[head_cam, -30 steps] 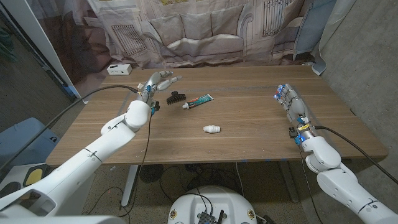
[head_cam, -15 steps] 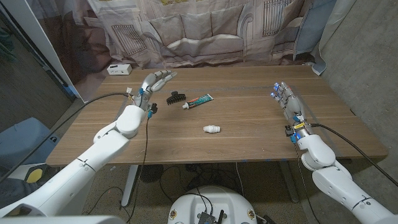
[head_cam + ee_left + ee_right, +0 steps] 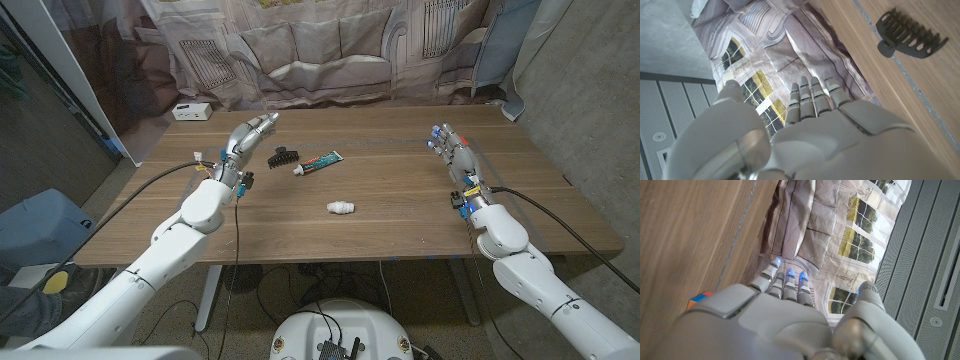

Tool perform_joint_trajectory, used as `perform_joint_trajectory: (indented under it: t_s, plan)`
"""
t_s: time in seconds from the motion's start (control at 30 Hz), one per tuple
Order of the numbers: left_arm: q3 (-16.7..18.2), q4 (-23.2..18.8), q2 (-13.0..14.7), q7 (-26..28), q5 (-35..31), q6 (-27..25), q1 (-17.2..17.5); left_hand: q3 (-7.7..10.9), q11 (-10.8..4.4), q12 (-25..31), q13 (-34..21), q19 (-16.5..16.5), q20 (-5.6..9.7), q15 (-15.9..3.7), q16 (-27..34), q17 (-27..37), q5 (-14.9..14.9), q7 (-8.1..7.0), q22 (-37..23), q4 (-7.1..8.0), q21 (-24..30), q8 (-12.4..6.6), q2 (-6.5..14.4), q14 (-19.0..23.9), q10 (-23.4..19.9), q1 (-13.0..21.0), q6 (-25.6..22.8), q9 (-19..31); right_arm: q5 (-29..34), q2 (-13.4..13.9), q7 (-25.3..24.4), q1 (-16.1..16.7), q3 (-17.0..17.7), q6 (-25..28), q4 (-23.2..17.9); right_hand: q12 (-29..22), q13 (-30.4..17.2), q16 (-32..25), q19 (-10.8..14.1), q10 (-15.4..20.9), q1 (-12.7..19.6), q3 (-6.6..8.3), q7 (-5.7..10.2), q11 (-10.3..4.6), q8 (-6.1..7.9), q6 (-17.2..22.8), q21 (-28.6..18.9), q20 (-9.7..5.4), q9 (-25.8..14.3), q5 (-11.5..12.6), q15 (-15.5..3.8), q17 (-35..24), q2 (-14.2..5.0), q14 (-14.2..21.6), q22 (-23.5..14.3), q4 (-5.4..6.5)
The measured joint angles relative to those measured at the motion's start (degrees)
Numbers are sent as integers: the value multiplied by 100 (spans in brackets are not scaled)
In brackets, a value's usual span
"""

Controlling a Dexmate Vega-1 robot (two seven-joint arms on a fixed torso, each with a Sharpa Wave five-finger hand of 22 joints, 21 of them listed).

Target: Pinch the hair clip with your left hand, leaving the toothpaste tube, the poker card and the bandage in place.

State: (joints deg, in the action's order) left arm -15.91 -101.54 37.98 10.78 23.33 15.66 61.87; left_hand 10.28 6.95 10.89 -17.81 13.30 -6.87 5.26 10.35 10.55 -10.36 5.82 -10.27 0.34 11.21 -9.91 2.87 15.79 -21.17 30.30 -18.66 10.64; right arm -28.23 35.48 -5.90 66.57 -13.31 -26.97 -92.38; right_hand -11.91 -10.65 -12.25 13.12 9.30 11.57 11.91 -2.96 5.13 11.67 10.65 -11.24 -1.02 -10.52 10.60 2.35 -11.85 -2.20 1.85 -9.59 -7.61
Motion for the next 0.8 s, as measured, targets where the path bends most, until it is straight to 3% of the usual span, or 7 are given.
perform_joint_trajectory:
  t_s: [0.33,0.47,0.8]
  plan:
    - [-92,398,-203,-458,461,384,-98,-55,-11,-13,68,-178,28,13,0,0,21,-50,1,55,-34,0,-2,-137,174,-138,171,0,-84,-41,81,-215,-122,75,219,27,0,0,-1,-93,-2,-16,-25,93,0,25,0,0,0,0,0,0,1,-1,-16,16]
    - [-126,565,-319,-599,663,492,-149,-73,-11,-13,81,-176,29,4,0,0,21,-19,1,73,-34,0,-8,-172,173,-188,202,0,-114,-59,107,-285,-167,98,313,26,-1,0,-1,-30,-25,-16,-94,155,0,51,0,0,0,0,0,0,25,-1,-16,16]
    - [-227,864,-499,-835,976,614,-240,-119,0,-13,134,-306,43,14,0,-1,21,63,1,118,-34,0,-46,-281,287,-301,283,-26,-171,-70,176,-432,-280,183,506,26,-1,0,31,-30,-24,-16,-125,154,-24,19,0,-32,0,0,0,0,24,-1,0,16]
